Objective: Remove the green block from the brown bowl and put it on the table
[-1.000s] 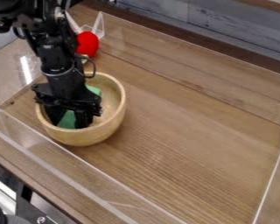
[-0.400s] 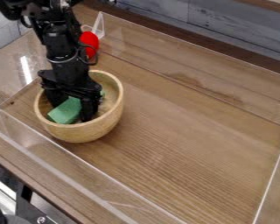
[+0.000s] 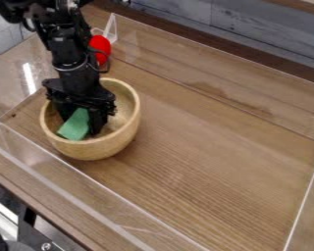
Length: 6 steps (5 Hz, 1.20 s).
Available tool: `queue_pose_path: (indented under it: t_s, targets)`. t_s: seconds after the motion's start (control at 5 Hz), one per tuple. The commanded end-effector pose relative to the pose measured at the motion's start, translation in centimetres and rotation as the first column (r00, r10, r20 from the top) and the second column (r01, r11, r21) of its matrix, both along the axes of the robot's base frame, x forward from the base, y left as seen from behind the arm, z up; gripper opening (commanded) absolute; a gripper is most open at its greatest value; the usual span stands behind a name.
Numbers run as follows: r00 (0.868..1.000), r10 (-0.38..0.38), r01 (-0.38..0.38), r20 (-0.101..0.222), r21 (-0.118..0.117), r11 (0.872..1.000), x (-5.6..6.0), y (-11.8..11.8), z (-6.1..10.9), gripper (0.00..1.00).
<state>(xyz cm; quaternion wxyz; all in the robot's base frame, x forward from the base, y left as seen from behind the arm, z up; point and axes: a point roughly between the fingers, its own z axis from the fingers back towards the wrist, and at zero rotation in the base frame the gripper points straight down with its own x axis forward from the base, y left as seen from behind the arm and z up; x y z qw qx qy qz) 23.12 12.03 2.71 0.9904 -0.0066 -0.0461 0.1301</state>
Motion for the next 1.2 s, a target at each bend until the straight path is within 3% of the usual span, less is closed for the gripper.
queue_pose_path:
  t_s: [0.0,0.4,1.0]
  targets:
    - [0.996,0.074,-0.075,0.038,0.004,0.997,-0.5,0.7,1.7,0.00]
    - [0.991,0.126,-0.126,0.044,-0.016,0.992,-1.2,-0.7,4.8,0.00]
    - [0.995,0.096,-0.094,0.036,-0.048,0.994,-0.4,-2.0,6.1,0.00]
